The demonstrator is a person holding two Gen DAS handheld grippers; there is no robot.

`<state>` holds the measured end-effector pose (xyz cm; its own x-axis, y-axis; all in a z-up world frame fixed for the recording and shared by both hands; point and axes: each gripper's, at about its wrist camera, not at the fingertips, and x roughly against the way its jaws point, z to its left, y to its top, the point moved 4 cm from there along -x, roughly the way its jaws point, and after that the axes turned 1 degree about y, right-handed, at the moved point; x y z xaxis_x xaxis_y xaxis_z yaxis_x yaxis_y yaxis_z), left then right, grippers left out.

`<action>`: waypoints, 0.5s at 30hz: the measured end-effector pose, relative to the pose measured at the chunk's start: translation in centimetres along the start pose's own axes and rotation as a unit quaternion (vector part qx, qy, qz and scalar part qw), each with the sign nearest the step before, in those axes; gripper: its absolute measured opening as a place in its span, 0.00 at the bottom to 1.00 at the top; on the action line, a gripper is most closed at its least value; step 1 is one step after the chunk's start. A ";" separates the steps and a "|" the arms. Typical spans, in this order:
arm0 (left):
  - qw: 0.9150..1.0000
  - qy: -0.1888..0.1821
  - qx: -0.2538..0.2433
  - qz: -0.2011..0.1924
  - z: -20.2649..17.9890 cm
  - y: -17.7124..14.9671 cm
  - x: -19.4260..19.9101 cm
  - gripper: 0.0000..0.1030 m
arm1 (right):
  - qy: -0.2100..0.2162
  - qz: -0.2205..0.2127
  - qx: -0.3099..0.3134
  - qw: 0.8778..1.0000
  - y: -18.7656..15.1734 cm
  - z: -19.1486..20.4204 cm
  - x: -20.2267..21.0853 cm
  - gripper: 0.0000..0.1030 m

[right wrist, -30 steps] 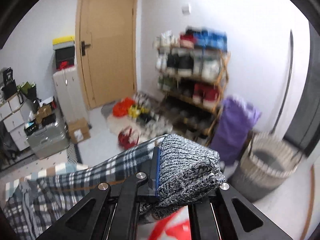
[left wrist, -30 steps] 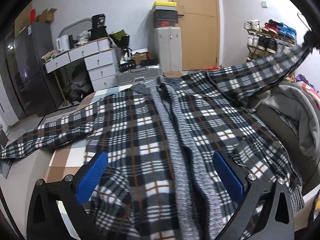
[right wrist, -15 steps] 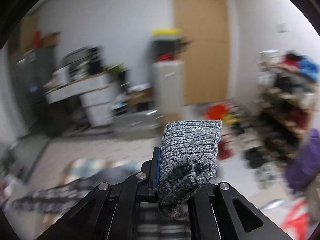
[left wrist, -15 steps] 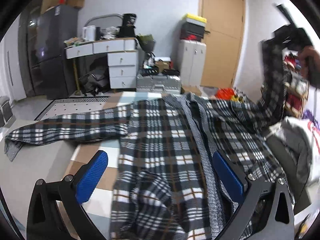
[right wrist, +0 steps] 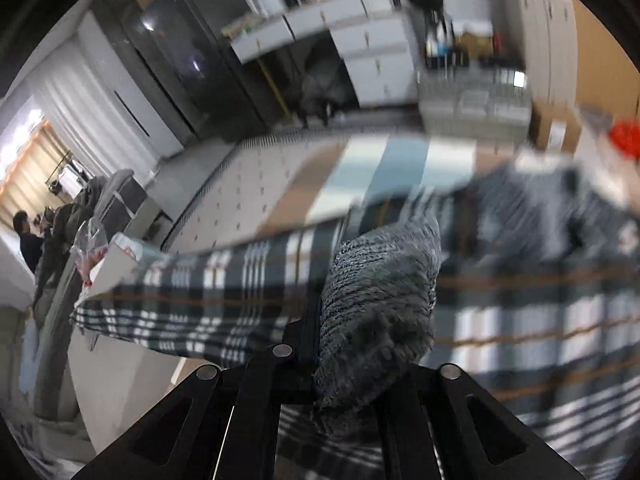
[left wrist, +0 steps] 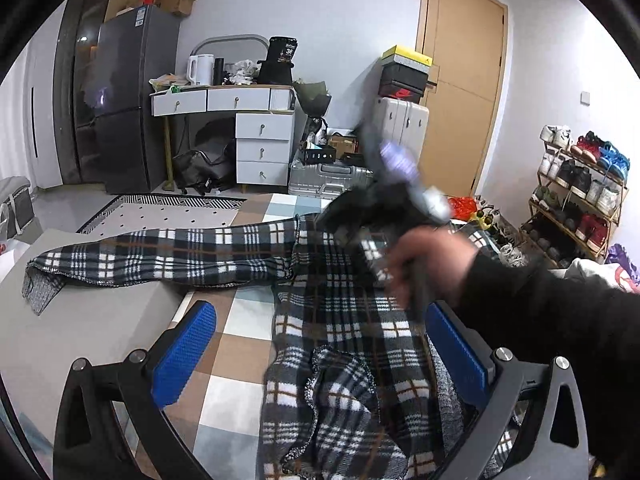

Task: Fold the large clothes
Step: 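Carry the sleeve across the cardigan body and open the right gripper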

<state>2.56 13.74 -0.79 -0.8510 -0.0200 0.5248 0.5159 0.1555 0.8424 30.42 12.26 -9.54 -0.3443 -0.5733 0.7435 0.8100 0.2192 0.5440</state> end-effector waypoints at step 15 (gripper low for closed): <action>1.000 -0.008 -0.002 -0.021 0.5 -0.1 0.8 0.99 | 0.164 -0.036 -0.106 0.980 -8.8 -5.8 13.2 0.90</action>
<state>1.74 14.15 -0.51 -0.8731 -0.0102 0.4874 0.4806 0.1506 0.8639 21.44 -1.82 -6.74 -0.2615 -0.8116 0.5224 0.8815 0.0196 0.4718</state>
